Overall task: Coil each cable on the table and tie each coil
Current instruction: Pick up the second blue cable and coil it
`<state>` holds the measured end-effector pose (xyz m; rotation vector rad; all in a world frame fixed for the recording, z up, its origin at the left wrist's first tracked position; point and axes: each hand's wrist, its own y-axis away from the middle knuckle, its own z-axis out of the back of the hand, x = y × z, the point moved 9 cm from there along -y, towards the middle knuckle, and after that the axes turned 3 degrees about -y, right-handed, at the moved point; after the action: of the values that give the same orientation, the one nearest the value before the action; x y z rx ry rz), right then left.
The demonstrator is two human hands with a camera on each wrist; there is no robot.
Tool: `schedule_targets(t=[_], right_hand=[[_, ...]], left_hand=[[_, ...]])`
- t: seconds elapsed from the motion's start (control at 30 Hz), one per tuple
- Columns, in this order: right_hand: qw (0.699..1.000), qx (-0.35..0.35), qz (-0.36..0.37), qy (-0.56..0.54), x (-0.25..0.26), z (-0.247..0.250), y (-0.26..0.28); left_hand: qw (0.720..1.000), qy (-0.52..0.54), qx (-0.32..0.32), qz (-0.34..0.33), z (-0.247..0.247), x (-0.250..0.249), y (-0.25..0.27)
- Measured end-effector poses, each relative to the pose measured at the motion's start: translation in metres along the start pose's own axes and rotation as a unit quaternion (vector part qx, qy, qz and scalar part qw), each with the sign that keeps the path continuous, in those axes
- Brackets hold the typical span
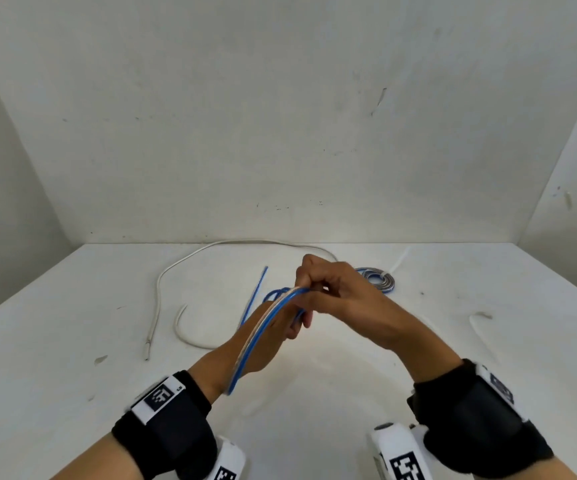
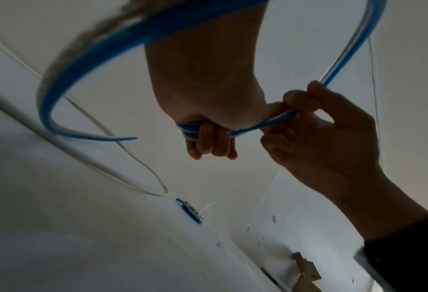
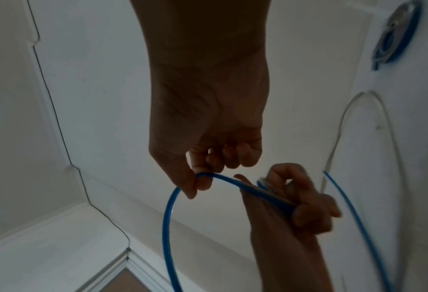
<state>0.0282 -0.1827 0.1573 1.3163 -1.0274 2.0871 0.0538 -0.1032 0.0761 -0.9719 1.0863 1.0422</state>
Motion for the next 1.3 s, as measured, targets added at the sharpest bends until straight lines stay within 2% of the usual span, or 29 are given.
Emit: schedule_targets(t=[0.07,0.13,0.2,0.23,0.3,0.37,0.4,0.43,0.53,0.6,0.67,0.73,0.77,0.8,0.83,0.9,0.97,1.07,1.13,1.2,1.3], right_hand=[[0.999,0.012,0.013,-0.032,0.013,0.0,-0.005],[0.998,-0.007,0.02,-0.053,0.021,0.005,-0.011],[0.991,-0.08,-0.008,-0.107,0.011,0.021,-0.02],[0.978,-0.128,-0.047,-0.159,-0.002,0.03,-0.025],[0.919,-0.207,-0.148,-0.301,-0.042,0.041,-0.03],[0.845,-0.239,-0.231,-0.418,-0.078,0.037,-0.031],[0.828,-0.244,-0.256,-0.434,-0.091,0.035,-0.032],[0.824,-0.244,-0.273,-0.433,-0.102,0.032,-0.032],[0.825,-0.248,-0.31,-0.401,-0.129,0.025,-0.032],[0.843,-0.24,-0.346,-0.335,-0.146,0.021,-0.027],[0.875,-0.199,-0.38,-0.223,-0.155,0.015,-0.022],[0.911,-0.125,-0.391,-0.038,-0.15,0.011,-0.022],[0.916,-0.097,-0.382,0.072,-0.146,0.012,-0.023],[0.916,-0.098,-0.352,0.166,-0.137,0.016,-0.026],[0.918,-0.128,-0.303,0.221,-0.126,0.022,-0.03],[0.938,-0.219,-0.169,0.209,-0.095,0.032,-0.032],[0.953,-0.27,-0.047,0.131,-0.063,0.034,-0.027],[0.942,-0.312,0.072,0.097,-0.026,0.03,-0.008],[0.933,-0.314,0.11,0.136,-0.014,0.017,0.003],[0.929,-0.307,0.115,0.171,-0.018,0.005,0.01],[0.928,-0.317,0.095,0.171,-0.033,0.007,0.017]], left_hand=[[0.998,0.01,0.064,-0.01,-0.009,-0.006,0.004],[0.995,-0.04,0.085,-0.032,-0.011,-0.009,0.008],[0.992,-0.086,0.085,-0.032,-0.011,-0.01,0.013],[0.99,-0.108,0.085,-0.032,-0.013,-0.011,0.015],[0.975,-0.194,0.087,-0.065,-0.019,-0.016,0.021],[0.955,-0.264,0.099,-0.092,-0.027,-0.019,0.028],[0.953,-0.271,0.103,-0.091,-0.028,-0.018,0.031],[0.955,-0.262,0.106,-0.087,-0.028,-0.017,0.033],[0.972,-0.207,0.101,-0.057,-0.022,-0.016,0.039],[0.981,-0.161,0.099,-0.051,-0.021,-0.021,0.041],[0.986,-0.118,0.101,-0.056,-0.02,-0.028,0.04],[0.991,-0.068,0.102,-0.057,-0.018,-0.033,0.036],[0.992,-0.035,0.108,-0.053,-0.017,-0.034,0.034],[0.992,0.006,0.114,-0.046,-0.017,-0.034,0.031],[0.991,0.048,0.119,-0.035,-0.016,-0.035,0.029],[0.987,0.12,0.111,-0.013,-0.011,-0.035,0.025],[0.978,0.185,0.096,0.009,-0.006,-0.034,0.022],[0.957,0.285,0.045,0.028,0.005,-0.031,0.013],[0.941,0.335,-0.02,0.032,0.017,-0.027,0.007],[0.932,0.352,-0.082,0.027,0.026,-0.023,0.005],[0.914,0.388,-0.12,0.02,0.03,-0.019,0.005]])
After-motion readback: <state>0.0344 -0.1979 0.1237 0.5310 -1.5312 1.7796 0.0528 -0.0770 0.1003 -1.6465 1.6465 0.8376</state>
